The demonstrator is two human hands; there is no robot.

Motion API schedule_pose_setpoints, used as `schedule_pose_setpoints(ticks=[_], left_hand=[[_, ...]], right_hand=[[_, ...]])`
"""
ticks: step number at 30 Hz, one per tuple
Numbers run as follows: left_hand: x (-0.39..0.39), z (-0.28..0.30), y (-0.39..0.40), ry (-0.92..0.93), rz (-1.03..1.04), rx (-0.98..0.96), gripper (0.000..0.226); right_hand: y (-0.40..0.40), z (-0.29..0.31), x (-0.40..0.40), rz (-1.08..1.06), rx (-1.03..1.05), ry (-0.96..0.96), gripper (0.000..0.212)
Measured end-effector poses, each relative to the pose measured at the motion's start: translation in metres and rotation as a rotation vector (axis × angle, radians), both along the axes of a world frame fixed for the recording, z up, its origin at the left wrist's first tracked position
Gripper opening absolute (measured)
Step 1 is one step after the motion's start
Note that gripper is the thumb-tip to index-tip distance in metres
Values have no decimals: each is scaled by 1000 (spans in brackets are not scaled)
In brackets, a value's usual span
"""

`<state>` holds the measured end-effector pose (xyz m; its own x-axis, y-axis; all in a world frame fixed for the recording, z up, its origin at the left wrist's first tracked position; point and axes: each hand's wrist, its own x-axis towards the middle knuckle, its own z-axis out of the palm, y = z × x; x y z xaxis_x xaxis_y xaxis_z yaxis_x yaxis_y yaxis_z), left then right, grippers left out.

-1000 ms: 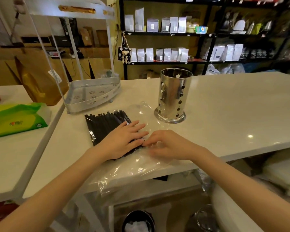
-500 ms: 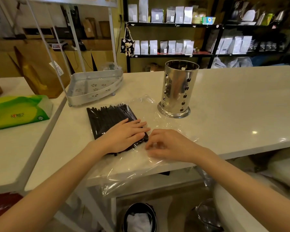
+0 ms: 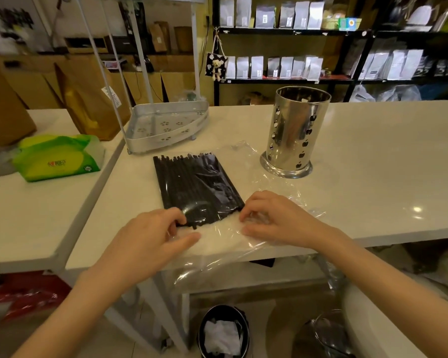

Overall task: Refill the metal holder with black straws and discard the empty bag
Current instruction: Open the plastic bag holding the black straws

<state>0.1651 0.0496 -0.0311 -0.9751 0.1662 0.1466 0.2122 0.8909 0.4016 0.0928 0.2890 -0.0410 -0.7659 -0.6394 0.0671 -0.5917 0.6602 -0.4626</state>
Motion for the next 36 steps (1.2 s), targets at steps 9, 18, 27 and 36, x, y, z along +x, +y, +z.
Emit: schedule_pose_setpoints(ticks=[9,18,27,36], left_hand=[[22,-9,1,-184,106,190,55],[19,-12,6,-143,166,268,14],[19,-11,9,-84,104,425,13],[20,12,9,-266,-24,441,13]], right_hand=[[-12,-2,9,32,-51,35,21],[-45,-6,21,111,-51,81,39],[-45,-6,22,97,-76,93,35],[-16,9,8,34,-60,-23,6]])
